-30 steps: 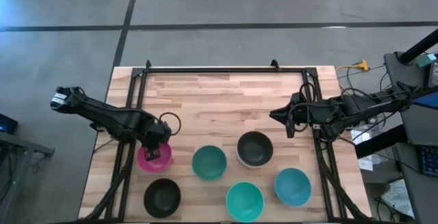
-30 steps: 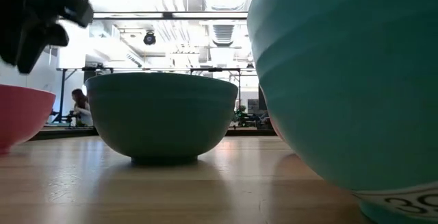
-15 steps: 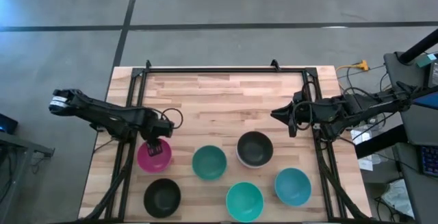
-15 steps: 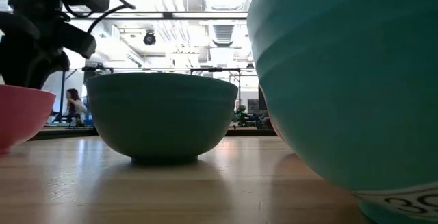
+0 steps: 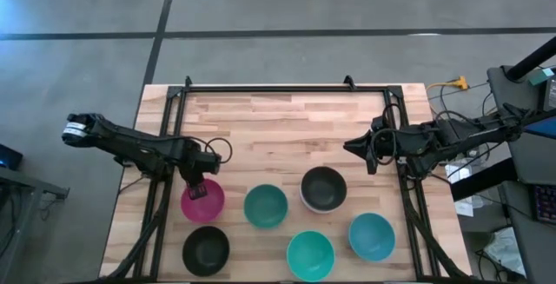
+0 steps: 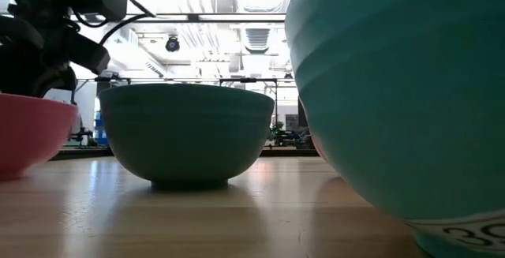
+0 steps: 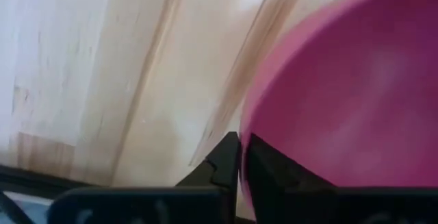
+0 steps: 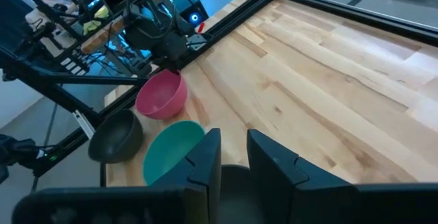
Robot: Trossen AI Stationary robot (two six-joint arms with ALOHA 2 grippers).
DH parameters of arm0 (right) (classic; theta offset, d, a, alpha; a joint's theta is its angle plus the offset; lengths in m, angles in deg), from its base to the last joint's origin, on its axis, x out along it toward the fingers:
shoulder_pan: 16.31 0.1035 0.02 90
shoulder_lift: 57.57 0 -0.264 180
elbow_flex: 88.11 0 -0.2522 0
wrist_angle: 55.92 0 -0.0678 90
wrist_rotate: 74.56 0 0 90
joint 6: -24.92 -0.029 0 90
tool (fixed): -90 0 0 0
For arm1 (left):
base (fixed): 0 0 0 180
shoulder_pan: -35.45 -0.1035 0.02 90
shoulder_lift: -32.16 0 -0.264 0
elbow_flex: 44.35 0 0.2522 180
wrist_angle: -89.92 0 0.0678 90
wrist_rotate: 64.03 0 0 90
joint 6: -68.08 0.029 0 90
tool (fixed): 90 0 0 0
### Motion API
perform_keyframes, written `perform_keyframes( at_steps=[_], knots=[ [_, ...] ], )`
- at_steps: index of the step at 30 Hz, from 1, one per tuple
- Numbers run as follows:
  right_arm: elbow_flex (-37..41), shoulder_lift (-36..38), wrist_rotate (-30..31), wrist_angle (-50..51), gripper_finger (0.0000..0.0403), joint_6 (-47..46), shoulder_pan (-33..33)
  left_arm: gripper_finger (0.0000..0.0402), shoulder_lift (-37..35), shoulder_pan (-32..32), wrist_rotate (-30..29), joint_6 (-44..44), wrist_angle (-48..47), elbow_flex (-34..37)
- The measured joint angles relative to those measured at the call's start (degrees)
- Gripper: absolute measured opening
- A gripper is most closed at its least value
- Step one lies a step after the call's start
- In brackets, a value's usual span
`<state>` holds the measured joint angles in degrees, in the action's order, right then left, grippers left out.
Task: Nest bowls inside each other
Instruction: Stack the pink bowl on top of the right black bowl
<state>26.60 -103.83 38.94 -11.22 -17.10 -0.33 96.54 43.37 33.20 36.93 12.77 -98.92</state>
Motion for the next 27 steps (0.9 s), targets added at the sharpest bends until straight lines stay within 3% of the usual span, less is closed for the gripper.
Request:
perform_keyframes(
  at_steps=[10,20,24,27],
  knots=[
    [0.0,0.0,0.0,0.0,0.0065,-1.51,0.0,0.0002,0.0,-0.06,-1.06,0.0,-0.24,-4.85],
    [0.0,0.0,0.05,-1.86,0.0064,-1.47,0.0,0.0001,-0.01,-0.09,-10.79,0.04,0.29,-16.18],
    [0.0,0.0,0.72,-3.62,0.0063,-0.14,-0.26,0.0001,-0.02,-0.59,-14.06,0.11,5.97,-19.46],
    [0.0,0.0,0.9,-4.26,0.0063,0.2,-0.79,0.0001,-0.02,-1.53,-14.77,0.48,15.23,-20.02]
  ],
)
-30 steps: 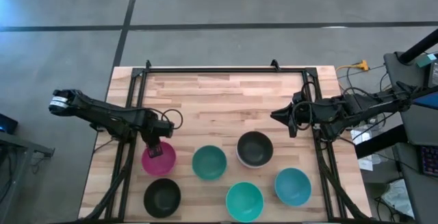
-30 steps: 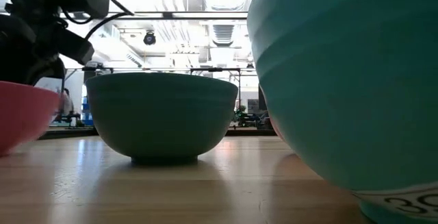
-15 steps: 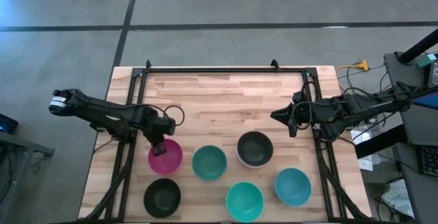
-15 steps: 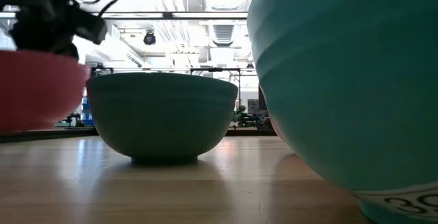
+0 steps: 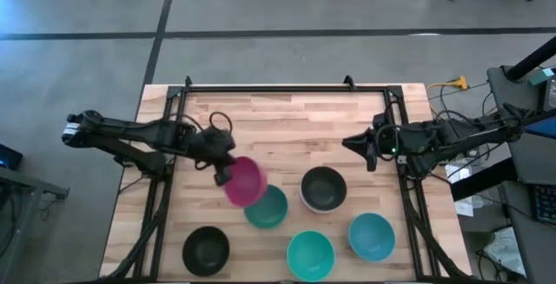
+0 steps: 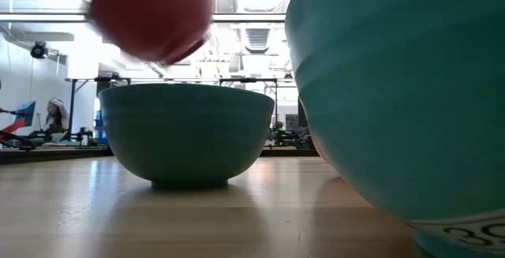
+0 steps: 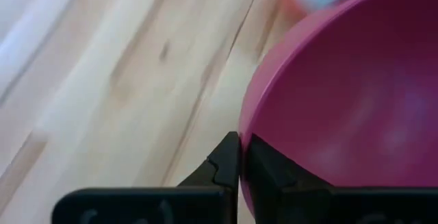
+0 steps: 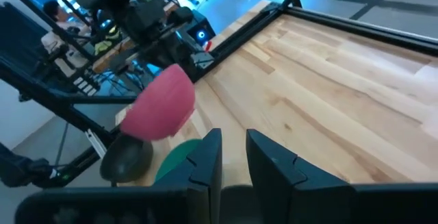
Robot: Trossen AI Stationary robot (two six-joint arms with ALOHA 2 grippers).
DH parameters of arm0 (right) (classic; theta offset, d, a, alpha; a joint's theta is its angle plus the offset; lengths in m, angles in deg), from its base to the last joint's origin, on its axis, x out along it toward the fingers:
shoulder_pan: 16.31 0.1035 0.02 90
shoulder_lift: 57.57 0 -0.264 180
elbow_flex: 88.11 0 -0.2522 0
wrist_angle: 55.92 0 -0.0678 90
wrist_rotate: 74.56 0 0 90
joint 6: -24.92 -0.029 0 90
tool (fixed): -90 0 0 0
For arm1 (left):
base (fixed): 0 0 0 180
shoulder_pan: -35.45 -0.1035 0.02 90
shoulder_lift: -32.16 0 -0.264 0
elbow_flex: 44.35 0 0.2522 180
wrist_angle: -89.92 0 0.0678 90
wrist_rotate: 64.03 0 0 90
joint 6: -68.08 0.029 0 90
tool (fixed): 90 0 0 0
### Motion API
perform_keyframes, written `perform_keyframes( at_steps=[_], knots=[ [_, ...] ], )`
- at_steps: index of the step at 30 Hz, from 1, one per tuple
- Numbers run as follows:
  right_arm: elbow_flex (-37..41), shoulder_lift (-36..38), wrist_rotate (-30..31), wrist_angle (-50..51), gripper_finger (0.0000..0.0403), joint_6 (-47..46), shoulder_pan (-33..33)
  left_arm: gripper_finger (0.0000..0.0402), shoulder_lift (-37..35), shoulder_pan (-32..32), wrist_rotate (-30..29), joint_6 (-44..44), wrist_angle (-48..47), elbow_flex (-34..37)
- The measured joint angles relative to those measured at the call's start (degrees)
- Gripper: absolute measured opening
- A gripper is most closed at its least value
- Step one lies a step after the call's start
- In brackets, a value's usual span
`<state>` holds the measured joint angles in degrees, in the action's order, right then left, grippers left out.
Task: Nest bowls inside each other
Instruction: Stack the pink bowl on top of the right black bowl
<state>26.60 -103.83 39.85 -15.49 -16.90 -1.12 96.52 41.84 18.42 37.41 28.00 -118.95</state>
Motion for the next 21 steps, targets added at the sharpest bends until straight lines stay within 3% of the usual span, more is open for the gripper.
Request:
perform_keyframes(
  at_steps=[7,13,17,21],
  knots=[
    [0.0,0.0,0.1,-3.64,0.0063,-0.14,-0.89,0.0,3.25,-2.58,0.09,0.17,25.68,0.57],
    [0.0,-0.04,0.06,-5.69,0.0063,-2.34,-0.87,0.0,9.17,-4.04,8.41,-0.09,44.42,-0.15],
    [-0.06,0.28,-0.18,-7.15,0.0063,-1.45,-0.87,0.0,13.47,-3.99,13.35,-0.55,46.65,-4.95],
    [-0.33,0.72,-0.28,-7.14,0.0063,-0.78,-0.85,0.0,18.34,-4.45,19.38,-3.17,37.81,-15.29]
  ],
)
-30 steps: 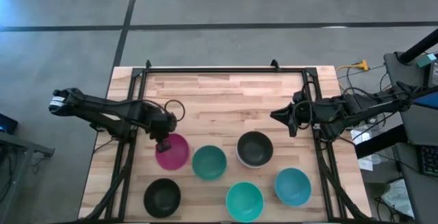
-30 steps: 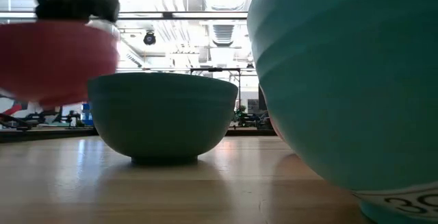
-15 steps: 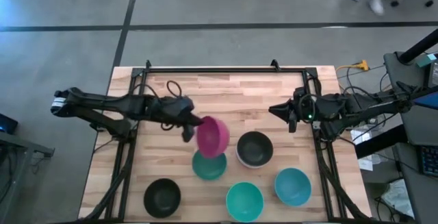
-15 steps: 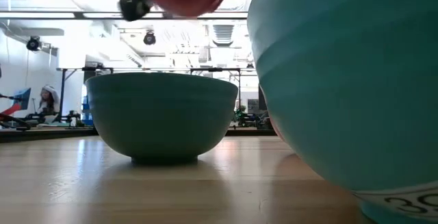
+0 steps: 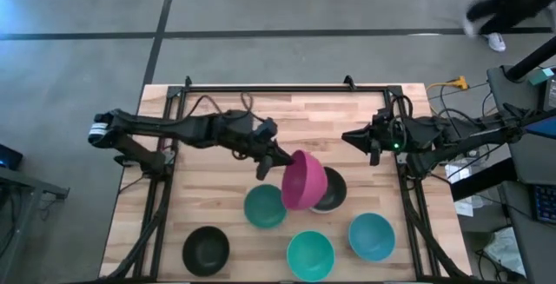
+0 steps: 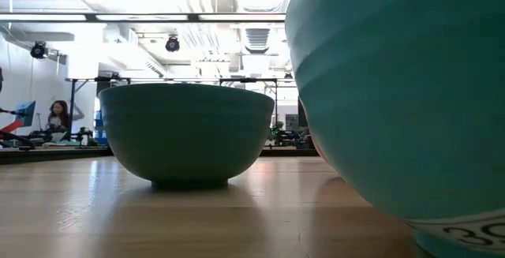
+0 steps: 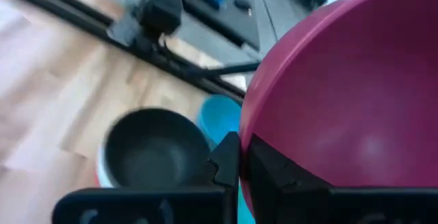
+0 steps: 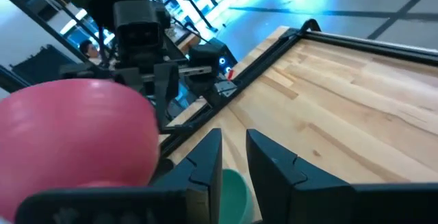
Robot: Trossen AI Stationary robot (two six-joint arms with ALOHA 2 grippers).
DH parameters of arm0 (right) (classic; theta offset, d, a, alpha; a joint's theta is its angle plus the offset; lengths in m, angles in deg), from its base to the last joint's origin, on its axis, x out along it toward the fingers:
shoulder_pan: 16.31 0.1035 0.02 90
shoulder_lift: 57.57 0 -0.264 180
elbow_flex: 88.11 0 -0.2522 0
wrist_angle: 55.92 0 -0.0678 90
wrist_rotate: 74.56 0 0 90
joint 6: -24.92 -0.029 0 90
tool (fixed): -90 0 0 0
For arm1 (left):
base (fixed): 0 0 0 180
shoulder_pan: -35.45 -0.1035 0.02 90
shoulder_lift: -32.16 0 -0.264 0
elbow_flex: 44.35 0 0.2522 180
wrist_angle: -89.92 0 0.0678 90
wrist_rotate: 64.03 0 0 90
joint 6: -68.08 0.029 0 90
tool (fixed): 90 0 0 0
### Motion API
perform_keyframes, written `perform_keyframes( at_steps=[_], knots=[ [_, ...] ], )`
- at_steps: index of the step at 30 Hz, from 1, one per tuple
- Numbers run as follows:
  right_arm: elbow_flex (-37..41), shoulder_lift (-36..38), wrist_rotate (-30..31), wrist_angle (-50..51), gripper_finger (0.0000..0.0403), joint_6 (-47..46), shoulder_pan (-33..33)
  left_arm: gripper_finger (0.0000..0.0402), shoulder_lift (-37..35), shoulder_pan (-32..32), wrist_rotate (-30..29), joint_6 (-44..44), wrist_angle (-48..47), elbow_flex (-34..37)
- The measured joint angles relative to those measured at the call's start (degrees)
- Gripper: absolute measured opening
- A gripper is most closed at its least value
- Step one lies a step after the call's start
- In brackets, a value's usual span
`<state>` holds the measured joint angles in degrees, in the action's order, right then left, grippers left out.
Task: Nest bowls inside each other
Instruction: Stack the pink bowl on top of the right black bowl
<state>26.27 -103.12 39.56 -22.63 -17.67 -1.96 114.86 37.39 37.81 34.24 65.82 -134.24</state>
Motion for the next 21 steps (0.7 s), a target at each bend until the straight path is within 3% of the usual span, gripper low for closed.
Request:
perform_keyframes(
  at_steps=[9,15,21],
  knots=[
    [0.0,2.25,-0.69,1.8,0.0063,3.12,0.51,0.0,15.1,-1.41,5.51,7.22,-33.68,-29.29],
    [0.0,4.94,-3.46,6.35,0.0063,1.79,3.26,0.0,24.98,-3.2,7.67,8.61,-38.21,-43.87],
    [0.0,7.08,-4.33,13.89,0.0063,-1.15,8.32,0.0,32.24,-3.63,10.23,8.7,-39.91,-53.35]
  ],
)
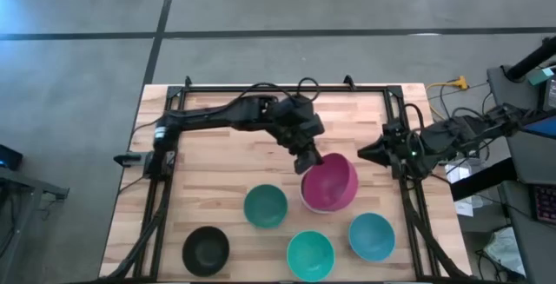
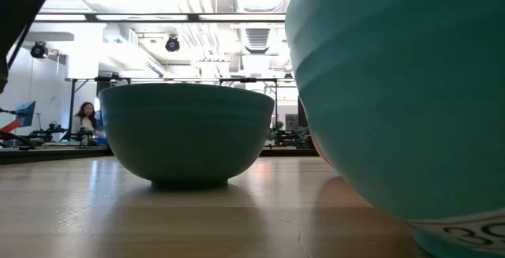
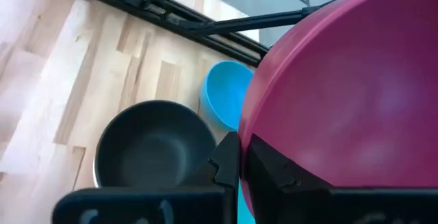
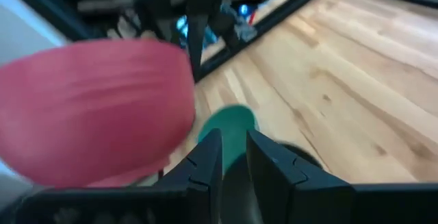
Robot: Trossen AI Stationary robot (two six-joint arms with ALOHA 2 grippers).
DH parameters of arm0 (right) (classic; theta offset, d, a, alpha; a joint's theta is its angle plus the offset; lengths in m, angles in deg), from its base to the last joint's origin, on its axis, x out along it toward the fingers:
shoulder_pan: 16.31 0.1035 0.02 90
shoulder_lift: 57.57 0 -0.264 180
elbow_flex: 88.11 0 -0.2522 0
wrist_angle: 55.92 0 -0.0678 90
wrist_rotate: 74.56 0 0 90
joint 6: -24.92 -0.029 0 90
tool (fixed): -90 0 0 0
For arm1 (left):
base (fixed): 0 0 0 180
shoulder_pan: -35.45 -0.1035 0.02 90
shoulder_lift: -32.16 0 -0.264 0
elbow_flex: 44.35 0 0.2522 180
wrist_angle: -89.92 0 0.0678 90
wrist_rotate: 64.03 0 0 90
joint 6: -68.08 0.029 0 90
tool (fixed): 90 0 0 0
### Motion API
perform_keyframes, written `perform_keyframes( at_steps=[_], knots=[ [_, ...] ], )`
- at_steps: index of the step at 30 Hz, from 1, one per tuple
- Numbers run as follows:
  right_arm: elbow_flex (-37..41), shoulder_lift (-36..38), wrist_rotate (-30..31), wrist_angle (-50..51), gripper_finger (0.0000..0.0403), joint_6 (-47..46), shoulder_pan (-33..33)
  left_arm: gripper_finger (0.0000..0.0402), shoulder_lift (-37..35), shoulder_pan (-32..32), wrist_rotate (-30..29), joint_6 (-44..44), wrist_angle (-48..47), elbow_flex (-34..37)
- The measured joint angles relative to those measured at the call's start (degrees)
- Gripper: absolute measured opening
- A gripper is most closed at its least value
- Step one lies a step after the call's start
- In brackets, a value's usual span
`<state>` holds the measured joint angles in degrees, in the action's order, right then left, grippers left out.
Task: Nest bowls inside each other
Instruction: Stack the pink bowl on top of the right black bowl
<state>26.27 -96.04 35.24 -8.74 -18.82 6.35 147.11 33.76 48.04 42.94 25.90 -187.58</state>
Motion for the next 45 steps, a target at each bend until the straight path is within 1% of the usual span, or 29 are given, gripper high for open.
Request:
perform_keyframes(
  at_steps=[4,7,11,15,17,21,25,29,39,45],
  knots=[
    [0.0,0.68,0.77,4.77,0.0063,-0.08,2.03,0.0,3.71,-0.58,-0.02,-1.86,-2.96,-3.1],
    [0.0,1.02,1.11,7.96,0.0063,0.24,2.2,0.0,6.09,-1.18,-0.26,-3.86,-5.97,-3.98],
    [0.0,1.34,1.24,12.88,0.0063,0.7,2.22,0.0,8.56,-1.68,-2.61,-4.95,-9.77,-3.95],
    [0.0,1.83,1.24,18.37,0.0063,0.61,2.22,0.0,10.75,-1.73,-5.75,-7.7,-12.85,-3.69],
    [0.0,2.14,1.24,19.85,0.0063,0.43,2.21,0.0,11.61,-1.73,-6.23,-9.51,-13.23,-3.67],
    [0.0,3.06,1.24,20.4,0.0063,0.68,2.22,0.0,12.28,-1.56,-9.05,-12.08,-13.03,-3.59],
    [0.0,4.06,1.24,20.42,0.0063,1.76,2.22,0.0,12.32,-1.46,-10.66,-13.83,-12.82,-2.69],
    [0.0,5.14,1.22,20.51,0.0063,2.3,2.22,0.0,12.34,-1.23,-10.46,-16.32,-12.82,-1.48],
    [0.59,7.09,1.21,22.23,0.0063,2.62,2.22,0.0,12.34,0.48,-10.15,-18.94,-12.77,-1.34],
    [2.23,7.63,1.19,22.13,0.0063,1.51,2.22,0.0,12.34,1.07,-10.32,-19.52,-12.84,1.47]
  ],
)
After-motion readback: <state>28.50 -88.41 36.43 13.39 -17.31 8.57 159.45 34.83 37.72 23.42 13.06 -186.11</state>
